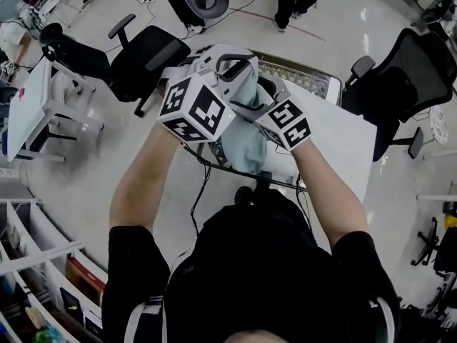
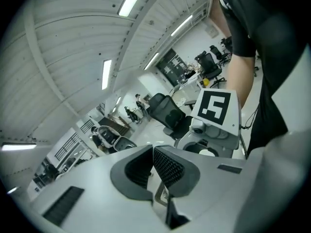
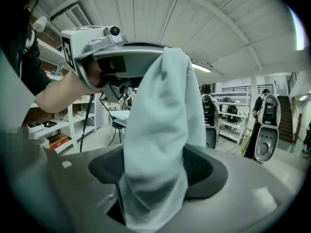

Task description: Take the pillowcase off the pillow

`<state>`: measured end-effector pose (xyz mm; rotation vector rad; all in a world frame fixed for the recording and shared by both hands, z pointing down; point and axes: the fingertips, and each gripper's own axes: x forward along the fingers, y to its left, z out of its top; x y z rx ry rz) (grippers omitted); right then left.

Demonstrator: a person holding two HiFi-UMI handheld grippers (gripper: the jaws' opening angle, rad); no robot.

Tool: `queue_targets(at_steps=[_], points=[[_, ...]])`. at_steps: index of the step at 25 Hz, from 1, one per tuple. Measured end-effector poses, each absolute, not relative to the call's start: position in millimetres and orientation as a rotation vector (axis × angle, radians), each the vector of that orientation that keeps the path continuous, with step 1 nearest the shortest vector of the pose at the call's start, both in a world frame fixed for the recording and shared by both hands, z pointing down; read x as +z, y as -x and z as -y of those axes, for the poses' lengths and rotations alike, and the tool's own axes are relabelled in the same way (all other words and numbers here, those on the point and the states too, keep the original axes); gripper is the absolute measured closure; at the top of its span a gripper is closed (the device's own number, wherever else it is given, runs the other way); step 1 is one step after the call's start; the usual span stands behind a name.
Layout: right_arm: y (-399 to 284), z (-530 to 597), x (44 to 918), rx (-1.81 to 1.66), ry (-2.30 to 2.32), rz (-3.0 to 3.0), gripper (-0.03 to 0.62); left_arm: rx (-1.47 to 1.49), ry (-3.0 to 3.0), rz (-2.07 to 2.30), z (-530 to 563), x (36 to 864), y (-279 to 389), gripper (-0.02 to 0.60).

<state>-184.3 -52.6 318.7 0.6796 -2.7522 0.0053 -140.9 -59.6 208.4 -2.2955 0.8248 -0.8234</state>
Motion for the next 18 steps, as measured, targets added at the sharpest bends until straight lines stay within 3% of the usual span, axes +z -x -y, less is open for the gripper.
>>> queue_targets(at_steps=[4,8,12,18], points=[[148.2,63.8,325.1,0.027,-0.846,2.695,0.568,-0.793,2.294,-0.734,48.1,218.6,126.4,0.567],[92.6,98.4,307.9,0.060,-1.055,2.688,0.574,-0.739,2.338,-0.718,42.5,219.1,126.9,0.479],[48.7,128.5,250.3,0.004,-1.193,2.713,0.574,-0.739,2.338,-0.800,51.1,222.4,139.9,0.479],[46.4,129.1,130.8,-0.227,-1.232,2.857,0.574,-0.804,2.355,-0.875,55.7,253.1,152.8,0.479]])
